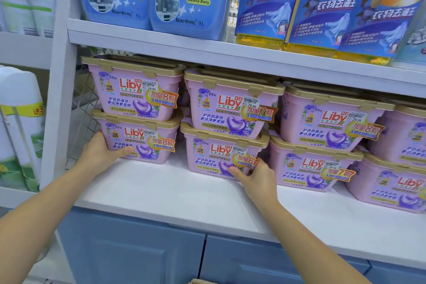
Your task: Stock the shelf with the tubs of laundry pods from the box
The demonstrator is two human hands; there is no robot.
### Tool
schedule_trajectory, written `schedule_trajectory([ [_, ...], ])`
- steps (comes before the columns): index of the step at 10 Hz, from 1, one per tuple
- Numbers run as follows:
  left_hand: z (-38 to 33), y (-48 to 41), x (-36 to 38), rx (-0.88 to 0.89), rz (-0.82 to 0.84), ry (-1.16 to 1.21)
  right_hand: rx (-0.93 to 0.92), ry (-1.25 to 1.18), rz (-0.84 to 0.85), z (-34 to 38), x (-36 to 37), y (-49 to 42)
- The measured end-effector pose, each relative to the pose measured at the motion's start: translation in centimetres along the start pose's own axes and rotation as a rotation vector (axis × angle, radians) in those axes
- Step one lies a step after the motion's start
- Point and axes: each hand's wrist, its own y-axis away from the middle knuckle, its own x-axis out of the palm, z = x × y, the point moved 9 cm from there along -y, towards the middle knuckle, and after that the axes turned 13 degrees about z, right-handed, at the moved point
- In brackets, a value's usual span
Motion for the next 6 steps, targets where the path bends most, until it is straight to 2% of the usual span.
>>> schedule_trajectory([
  [3,-0.1,-0.6,0.6,0.021,0.045,0.029,0.036,-0.023,0.046,-0.5,0.4,-0.5],
  [5,0.3,0.6,0.5,-0.024,-0.065,-0.022,0.083,-0.271,0.165,-0.9,0.7,0.0],
  [6,0.6,2.9,0.1,0.005,-0.206,-0.094,0.036,-0.375,0.185,-0.9,0.0,1.7],
])
